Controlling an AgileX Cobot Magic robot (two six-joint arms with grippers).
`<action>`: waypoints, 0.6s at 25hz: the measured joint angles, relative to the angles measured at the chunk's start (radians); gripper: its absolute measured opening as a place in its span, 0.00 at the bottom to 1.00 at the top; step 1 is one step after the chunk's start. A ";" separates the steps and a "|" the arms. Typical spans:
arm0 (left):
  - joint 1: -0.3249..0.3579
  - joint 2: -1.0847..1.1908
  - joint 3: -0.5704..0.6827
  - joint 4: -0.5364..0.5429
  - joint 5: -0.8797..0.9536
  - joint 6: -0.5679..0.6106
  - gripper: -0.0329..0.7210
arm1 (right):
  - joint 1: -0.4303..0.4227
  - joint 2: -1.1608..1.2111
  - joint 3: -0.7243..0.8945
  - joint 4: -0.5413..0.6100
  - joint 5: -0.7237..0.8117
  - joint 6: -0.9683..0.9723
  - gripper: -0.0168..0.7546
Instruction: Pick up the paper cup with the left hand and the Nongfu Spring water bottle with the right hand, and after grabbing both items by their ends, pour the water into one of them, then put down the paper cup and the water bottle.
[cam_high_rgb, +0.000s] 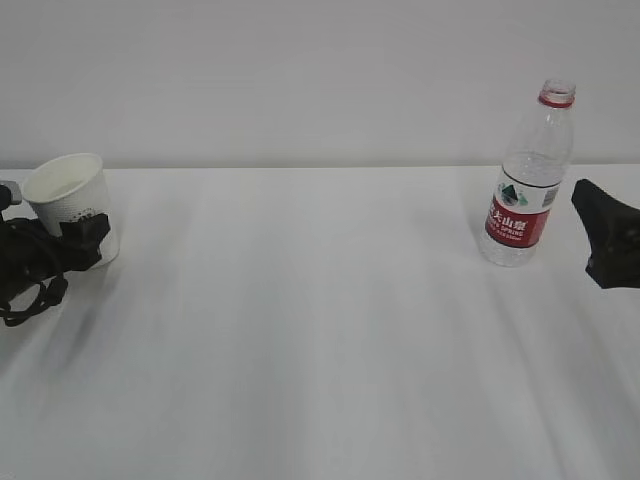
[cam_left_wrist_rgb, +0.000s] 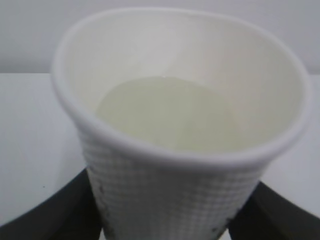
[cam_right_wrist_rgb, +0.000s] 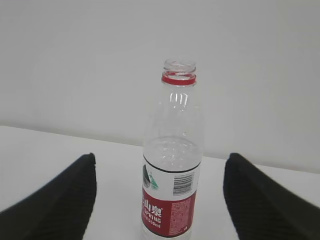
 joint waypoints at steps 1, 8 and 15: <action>0.000 0.003 0.000 -0.002 -0.004 0.001 0.70 | 0.000 0.000 0.000 -0.004 0.000 0.000 0.79; 0.000 0.010 0.000 -0.004 -0.017 0.002 0.70 | 0.000 0.000 0.000 -0.008 0.007 0.000 0.79; 0.000 0.012 0.000 -0.004 -0.017 0.003 0.94 | 0.000 0.000 0.000 -0.009 0.007 0.000 0.79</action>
